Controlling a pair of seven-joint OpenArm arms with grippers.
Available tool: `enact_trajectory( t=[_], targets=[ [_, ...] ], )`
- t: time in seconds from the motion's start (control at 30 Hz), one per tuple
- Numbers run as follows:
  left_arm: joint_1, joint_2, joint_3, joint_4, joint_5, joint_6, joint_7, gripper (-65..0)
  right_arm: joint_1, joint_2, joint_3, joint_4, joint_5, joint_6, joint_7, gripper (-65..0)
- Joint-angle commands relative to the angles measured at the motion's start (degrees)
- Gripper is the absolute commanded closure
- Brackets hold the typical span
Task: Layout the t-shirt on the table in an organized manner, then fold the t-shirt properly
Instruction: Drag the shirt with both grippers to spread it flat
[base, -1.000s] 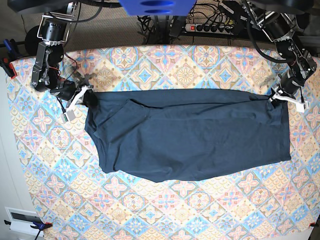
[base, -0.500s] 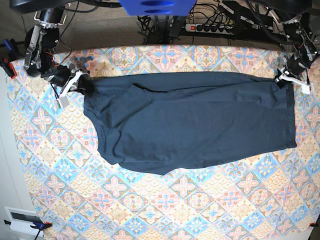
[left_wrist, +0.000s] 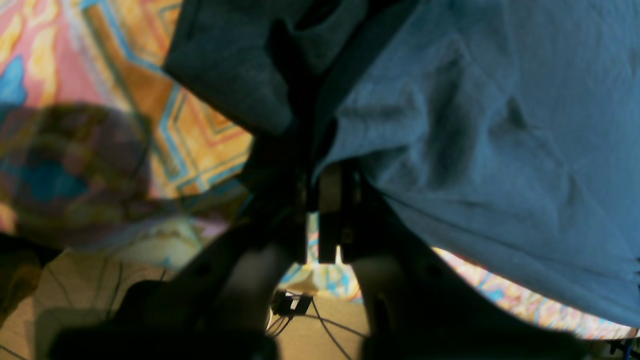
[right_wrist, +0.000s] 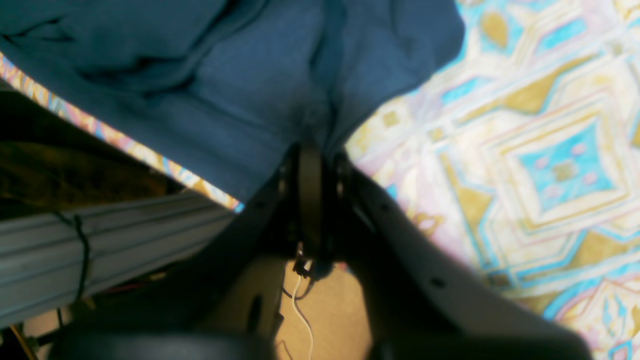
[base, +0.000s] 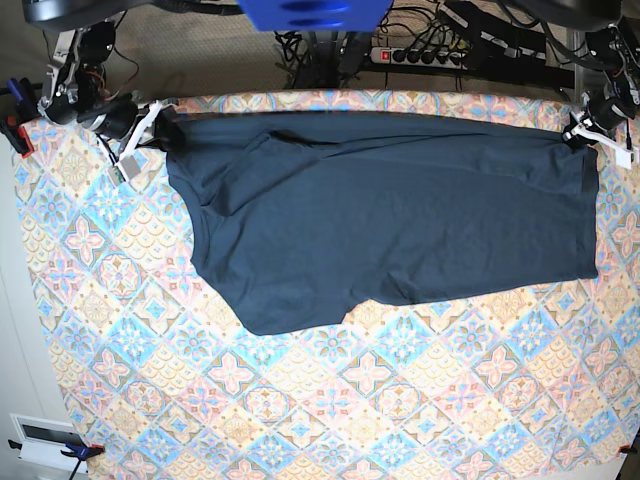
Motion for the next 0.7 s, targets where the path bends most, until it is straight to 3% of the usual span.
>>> enact_trajectory(
  t=[0.0,0.67],
  targets=[
    [0.28,-1.5,-0.56,0.89,0.29,0.24,-0.62,-0.2,-0.58,1.07,0.48,1.32,0.43,0.09,0.96,0.0],
    [2.83,-3.26,-0.56,1.24,0.38,0.24,-0.54,-0.5,-4.01,0.98,0.48,2.37,0.16,0.01,0.96,0.0]
  ],
)
